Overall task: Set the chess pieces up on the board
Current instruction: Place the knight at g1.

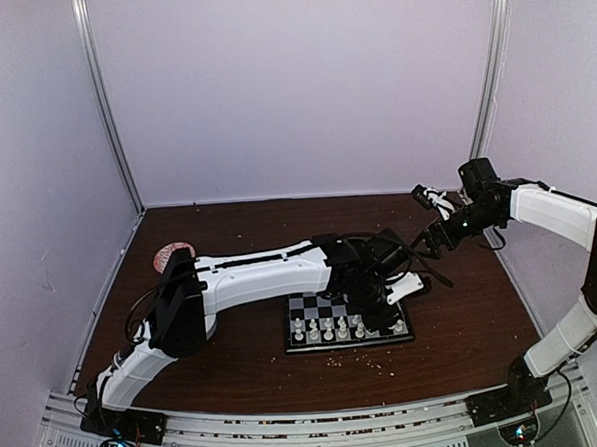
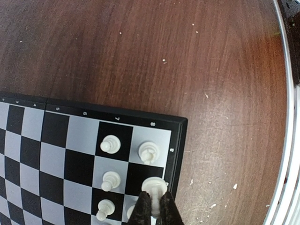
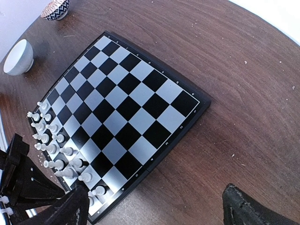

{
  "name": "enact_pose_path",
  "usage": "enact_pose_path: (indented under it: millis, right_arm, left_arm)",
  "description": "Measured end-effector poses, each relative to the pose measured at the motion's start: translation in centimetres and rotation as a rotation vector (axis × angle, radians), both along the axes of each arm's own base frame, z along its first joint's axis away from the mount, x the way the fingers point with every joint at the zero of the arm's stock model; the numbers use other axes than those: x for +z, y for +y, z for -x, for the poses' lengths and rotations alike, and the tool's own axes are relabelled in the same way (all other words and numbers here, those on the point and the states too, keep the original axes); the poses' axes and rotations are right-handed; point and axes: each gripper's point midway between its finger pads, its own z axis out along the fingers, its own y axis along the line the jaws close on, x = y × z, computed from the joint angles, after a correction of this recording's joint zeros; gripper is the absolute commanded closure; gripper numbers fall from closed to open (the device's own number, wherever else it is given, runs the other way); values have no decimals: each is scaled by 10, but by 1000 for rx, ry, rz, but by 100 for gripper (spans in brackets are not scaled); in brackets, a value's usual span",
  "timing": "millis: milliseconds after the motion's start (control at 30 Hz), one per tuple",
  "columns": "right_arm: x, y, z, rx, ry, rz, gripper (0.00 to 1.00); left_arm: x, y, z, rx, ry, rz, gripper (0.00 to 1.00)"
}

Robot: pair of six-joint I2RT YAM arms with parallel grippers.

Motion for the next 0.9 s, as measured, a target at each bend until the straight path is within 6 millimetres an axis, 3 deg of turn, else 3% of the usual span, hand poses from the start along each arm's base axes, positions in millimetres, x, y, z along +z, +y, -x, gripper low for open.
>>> enact_pose_path:
  millis: [300,633,900]
  right_arm:
    - [0,1,2,8,8,-5,0]
    - [-1,1,3,11,12,-6,0]
    - [-1,1,4,11,12,-6,0]
  left_arm:
    - [-2,2,0,1,2,-10,100]
    - [-24,5,2,4,21,-52,100]
    - [-23,5,1,11,18,-52,100]
